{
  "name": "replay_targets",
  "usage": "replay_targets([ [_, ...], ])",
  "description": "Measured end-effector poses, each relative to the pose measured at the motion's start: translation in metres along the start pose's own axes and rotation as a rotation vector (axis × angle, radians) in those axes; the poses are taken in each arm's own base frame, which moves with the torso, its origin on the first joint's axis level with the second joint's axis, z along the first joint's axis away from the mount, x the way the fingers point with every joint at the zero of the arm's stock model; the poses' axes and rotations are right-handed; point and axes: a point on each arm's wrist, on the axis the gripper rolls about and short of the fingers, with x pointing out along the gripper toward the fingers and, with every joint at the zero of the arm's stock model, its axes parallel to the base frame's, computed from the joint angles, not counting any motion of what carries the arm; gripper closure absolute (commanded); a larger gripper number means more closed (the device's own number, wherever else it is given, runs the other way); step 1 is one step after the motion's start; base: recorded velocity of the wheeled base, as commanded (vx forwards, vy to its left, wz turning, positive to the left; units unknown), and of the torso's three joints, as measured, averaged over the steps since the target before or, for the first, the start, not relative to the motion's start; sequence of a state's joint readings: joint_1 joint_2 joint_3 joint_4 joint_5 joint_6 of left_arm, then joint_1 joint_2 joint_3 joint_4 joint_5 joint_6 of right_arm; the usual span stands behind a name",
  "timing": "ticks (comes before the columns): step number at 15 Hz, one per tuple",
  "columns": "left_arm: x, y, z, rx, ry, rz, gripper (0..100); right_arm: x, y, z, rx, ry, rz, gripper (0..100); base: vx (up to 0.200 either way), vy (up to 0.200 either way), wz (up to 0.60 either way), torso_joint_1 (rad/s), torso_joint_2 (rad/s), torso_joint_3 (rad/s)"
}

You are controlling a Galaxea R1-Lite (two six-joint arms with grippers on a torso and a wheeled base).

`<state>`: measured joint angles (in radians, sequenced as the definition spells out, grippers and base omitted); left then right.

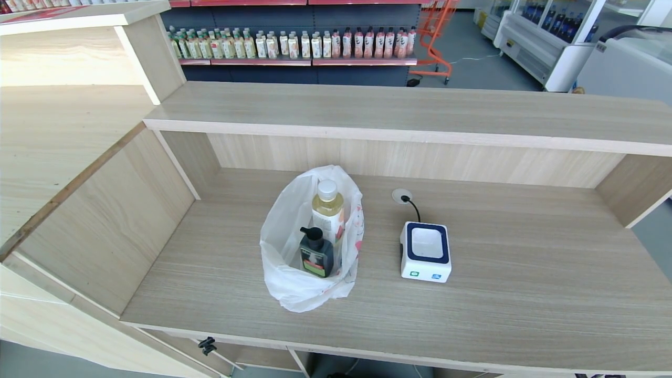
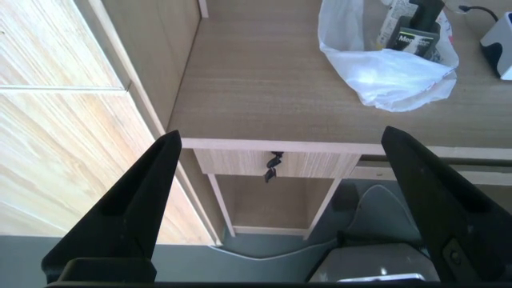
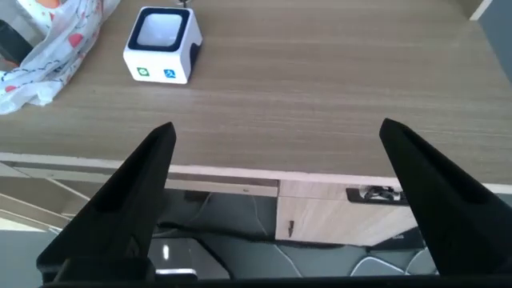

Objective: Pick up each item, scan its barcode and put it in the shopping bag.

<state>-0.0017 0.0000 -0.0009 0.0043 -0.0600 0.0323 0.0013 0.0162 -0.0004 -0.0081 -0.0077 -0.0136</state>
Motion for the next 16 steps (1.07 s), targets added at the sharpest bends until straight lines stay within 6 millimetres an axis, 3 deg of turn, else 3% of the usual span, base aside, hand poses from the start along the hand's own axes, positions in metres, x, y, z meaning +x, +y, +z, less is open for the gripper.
replay_targets([
  [11,-0.0001,0.0000,0.0002,0.000,0.000,0.000,0,-0.0015,0.0000,-0.0008,0.004,-0.017,0.000,100,0.000,0.000,0.00,0.000,0.00,0.000],
  [16,0.0000,0.0000,0.0002,0.000,0.000,0.000,0,-0.0016,0.0000,-0.0007,0.006,-0.018,-0.001,100,0.000,-0.200,0.00,0.005,0.00,0.002],
])
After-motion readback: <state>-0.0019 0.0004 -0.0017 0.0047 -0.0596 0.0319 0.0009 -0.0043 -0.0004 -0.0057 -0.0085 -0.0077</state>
